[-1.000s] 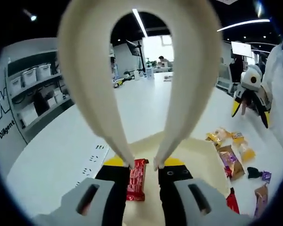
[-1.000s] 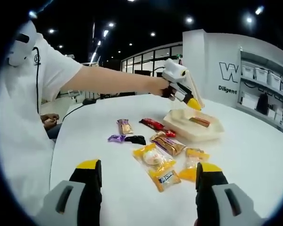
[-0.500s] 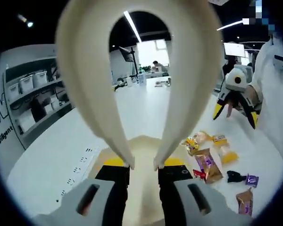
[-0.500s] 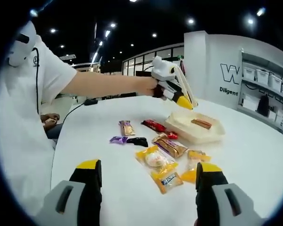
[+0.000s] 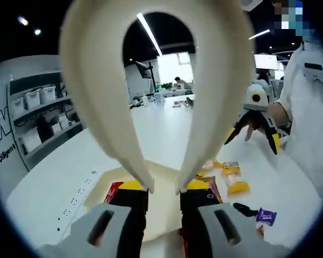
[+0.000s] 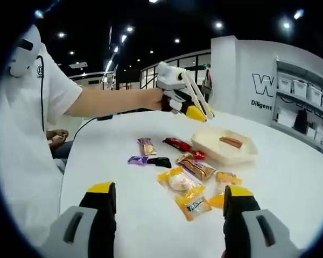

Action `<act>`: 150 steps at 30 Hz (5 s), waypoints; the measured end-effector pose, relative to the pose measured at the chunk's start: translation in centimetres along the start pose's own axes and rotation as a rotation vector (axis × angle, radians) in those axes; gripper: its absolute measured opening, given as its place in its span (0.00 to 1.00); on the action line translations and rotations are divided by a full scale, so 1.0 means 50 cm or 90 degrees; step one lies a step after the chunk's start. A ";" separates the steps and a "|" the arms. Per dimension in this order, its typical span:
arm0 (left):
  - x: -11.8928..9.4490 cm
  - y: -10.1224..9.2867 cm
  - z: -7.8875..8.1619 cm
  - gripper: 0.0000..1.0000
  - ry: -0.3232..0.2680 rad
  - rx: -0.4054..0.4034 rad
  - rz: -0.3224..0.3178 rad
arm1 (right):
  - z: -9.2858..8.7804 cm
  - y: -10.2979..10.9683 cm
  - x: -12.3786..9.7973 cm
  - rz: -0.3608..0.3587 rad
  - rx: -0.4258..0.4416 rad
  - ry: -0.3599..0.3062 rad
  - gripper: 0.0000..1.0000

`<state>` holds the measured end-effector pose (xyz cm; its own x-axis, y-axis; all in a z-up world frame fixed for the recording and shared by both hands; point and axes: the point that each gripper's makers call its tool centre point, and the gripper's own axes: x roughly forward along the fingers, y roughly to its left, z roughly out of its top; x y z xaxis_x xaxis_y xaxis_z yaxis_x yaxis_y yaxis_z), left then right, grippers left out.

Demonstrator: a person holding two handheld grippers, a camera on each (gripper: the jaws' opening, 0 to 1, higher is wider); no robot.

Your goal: Place the target food into the container with the food tongs after gripping and lifting it, then release it inside without dropping or visibly crushing the food.

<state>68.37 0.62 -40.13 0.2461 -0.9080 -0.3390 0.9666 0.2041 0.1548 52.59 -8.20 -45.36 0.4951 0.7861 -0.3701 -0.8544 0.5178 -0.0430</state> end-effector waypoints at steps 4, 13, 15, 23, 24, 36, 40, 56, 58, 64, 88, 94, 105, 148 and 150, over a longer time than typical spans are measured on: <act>-0.011 -0.017 -0.003 0.22 0.001 -0.001 0.005 | 0.000 0.002 0.000 0.000 0.000 0.000 0.81; -0.051 -0.057 -0.023 0.23 -0.004 -0.009 0.018 | 0.003 0.005 0.001 0.001 -0.002 -0.001 0.81; -0.061 -0.064 -0.029 0.23 -0.009 -0.016 0.023 | 0.002 0.006 0.001 0.002 -0.003 0.001 0.81; -0.088 -0.087 -0.075 0.23 -0.006 -0.045 0.040 | -0.001 0.009 0.002 0.002 -0.001 0.004 0.81; -0.091 -0.088 -0.079 0.23 -0.006 -0.048 0.043 | -0.002 0.010 0.003 0.002 -0.001 0.004 0.81; -0.112 -0.093 -0.121 0.24 0.009 -0.066 0.069 | -0.005 0.015 0.014 0.009 0.000 0.010 0.81; -0.112 -0.090 -0.126 0.24 0.013 -0.065 0.073 | -0.006 0.018 0.016 0.012 0.000 0.011 0.81; -0.096 -0.071 -0.165 0.25 0.044 -0.065 0.090 | -0.003 0.020 0.017 0.013 -0.006 0.013 0.81; -0.095 -0.068 -0.167 0.25 0.047 -0.067 0.092 | -0.002 0.020 0.017 0.013 -0.006 0.012 0.81; -0.091 -0.064 -0.172 0.25 0.052 -0.073 0.093 | 0.000 0.018 0.017 0.014 -0.007 0.012 0.81; -0.063 -0.056 -0.180 0.25 0.073 -0.062 0.077 | -0.007 0.021 0.018 0.016 -0.006 0.017 0.83; -0.055 -0.053 -0.188 0.26 0.086 -0.060 0.067 | -0.008 0.020 0.017 0.015 -0.005 0.017 0.83; -0.048 -0.061 -0.202 0.25 0.095 -0.078 0.050 | -0.011 0.019 0.018 0.011 -0.001 0.015 0.83; -0.070 -0.115 -0.110 0.22 0.077 -0.070 0.004 | -0.021 -0.012 0.013 -0.047 0.062 0.008 0.78; -0.071 -0.114 -0.101 0.22 0.073 -0.069 0.001 | -0.022 -0.012 0.013 -0.047 0.062 0.008 0.77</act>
<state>62.33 4.50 -44.49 0.2482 -0.8609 -0.4441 0.9667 0.2497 0.0564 53.26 -8.36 -46.57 0.5539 0.7403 -0.3809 -0.7956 0.6055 0.0198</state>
